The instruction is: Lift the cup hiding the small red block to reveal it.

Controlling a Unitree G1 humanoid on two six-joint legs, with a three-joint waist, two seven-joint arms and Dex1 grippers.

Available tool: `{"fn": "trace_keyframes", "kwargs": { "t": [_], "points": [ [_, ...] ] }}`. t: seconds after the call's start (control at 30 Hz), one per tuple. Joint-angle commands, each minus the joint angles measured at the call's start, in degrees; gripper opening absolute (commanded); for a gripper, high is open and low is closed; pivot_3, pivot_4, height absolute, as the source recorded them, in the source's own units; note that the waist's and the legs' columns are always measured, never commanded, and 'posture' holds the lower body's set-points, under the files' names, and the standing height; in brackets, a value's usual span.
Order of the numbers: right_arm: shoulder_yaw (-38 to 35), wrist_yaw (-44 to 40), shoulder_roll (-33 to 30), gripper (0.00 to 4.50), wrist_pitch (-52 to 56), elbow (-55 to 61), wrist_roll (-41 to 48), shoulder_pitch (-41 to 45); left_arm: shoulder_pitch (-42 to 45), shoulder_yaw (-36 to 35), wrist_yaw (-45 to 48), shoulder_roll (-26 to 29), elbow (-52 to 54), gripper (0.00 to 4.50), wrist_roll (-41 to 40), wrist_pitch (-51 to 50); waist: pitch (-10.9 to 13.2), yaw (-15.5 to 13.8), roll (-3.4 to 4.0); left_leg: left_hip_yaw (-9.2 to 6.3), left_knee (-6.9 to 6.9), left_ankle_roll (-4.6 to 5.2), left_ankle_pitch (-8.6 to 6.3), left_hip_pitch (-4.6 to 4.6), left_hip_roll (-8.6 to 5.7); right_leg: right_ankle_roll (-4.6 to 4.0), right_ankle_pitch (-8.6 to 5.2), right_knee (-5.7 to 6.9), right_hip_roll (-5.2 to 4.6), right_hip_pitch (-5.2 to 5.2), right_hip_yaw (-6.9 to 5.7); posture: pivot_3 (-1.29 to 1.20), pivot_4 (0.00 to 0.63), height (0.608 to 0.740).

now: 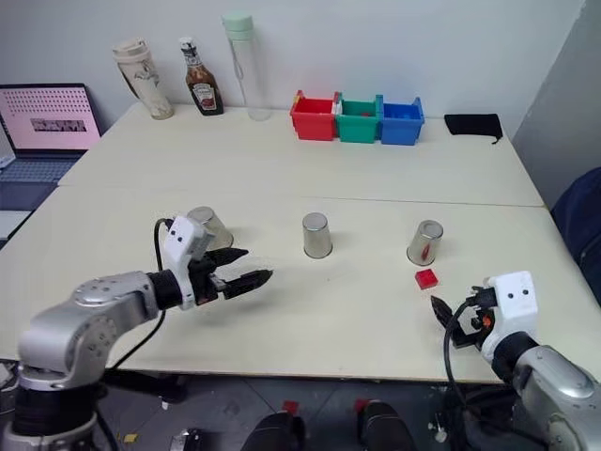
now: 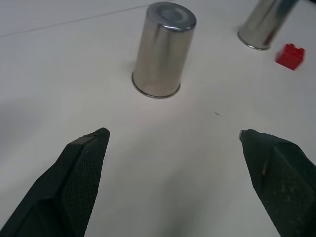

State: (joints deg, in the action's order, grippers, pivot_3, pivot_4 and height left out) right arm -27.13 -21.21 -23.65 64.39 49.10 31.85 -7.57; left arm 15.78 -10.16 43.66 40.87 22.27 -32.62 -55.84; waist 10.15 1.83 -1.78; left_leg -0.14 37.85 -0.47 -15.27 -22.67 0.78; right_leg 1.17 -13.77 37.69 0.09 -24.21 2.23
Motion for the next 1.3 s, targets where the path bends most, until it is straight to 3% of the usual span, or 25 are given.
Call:
{"fn": "trace_keyframes", "kwargs": {
  "t": [0.03, 0.7, 1.3],
  "points": [
    [-1.1, -1.0, -1.3, 4.46, -0.6, 0.4, 2.6, 0.1, -0.5, -1.7, 2.0, 2.1, -0.3, 4.50, -0.9, 2.1, 0.0, 0.0, 0.00, 0.00, 0.00, 0.00, 0.00, 0.01, -0.01, 0.01, 0.00, 0.00, -0.03, 0.01, 0.00, 0.00, 0.150, 0.740],
    [3.5, 2.1, -2.4, 4.46, -5.3, -2.8, 1.3, -0.1, -4.6, -6.7, 0.2, 4.3, 1.0, 4.50, -2.3, 3.0, 0.0, -0.1, -0.01, 0.10, 0.07, -0.01, 0.00, 0.05, -0.01, 0.04, 0.01, 0.00, -0.25, 0.03, 0.10, 0.00, 0.150, 0.740],
    [4.8, 7.5, -0.6, 4.46, -3.7, -2.8, 2.4, 4.0, -2.4, -4.5, -0.5, 4.3, 0.4, 4.50, -3.1, 3.4, 0.0, -0.1, -0.01, 0.12, 0.07, -0.01, 0.01, 0.05, -0.03, 0.08, 0.04, 0.01, -0.25, 0.03, 0.11, 0.00, 0.150, 0.740]
  ]
}}
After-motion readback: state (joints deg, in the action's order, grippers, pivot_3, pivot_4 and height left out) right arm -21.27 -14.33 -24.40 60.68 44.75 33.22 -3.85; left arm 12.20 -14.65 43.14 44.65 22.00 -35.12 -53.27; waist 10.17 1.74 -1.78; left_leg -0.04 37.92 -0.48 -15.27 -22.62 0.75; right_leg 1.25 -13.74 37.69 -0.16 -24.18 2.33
